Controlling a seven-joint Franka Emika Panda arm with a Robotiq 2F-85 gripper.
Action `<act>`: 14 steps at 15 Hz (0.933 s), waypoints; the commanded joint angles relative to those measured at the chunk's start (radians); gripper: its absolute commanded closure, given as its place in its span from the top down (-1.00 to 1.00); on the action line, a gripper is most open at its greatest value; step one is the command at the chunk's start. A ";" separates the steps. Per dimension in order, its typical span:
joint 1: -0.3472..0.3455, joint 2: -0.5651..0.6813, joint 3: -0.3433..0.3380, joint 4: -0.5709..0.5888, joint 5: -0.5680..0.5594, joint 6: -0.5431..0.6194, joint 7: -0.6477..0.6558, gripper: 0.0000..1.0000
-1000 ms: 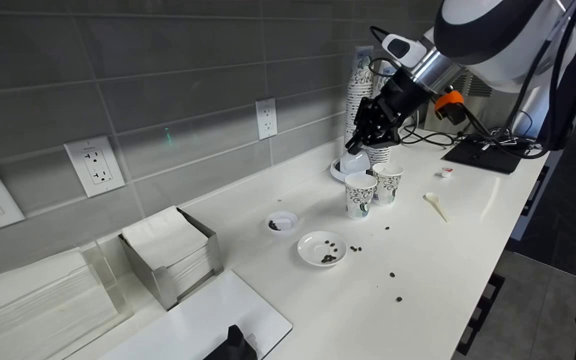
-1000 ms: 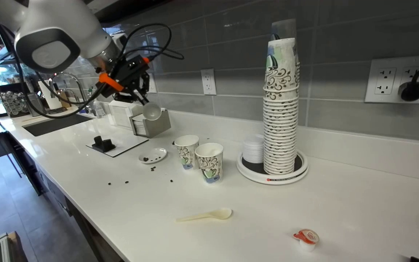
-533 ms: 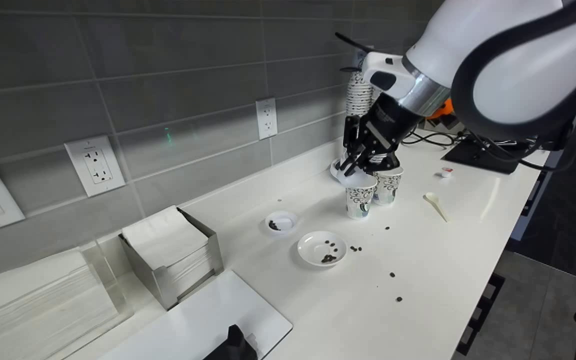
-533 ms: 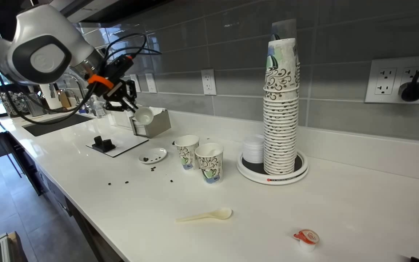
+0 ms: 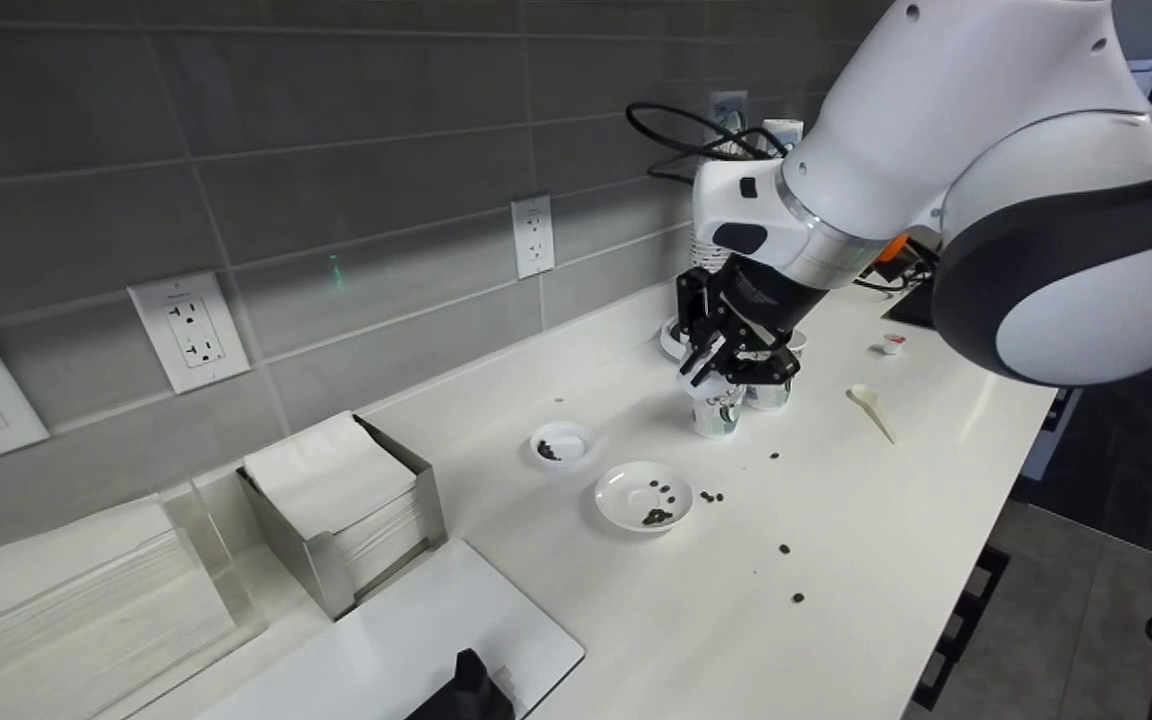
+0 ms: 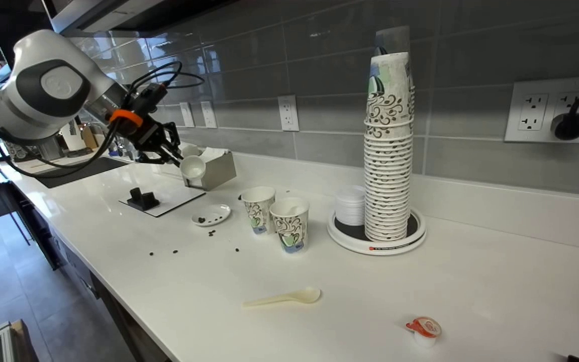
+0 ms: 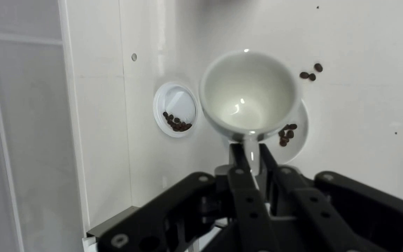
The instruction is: Transfer the beans from the tea cup to the coffee cup
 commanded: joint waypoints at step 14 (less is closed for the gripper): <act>-0.004 0.071 0.157 0.200 -0.554 -0.543 0.426 -0.94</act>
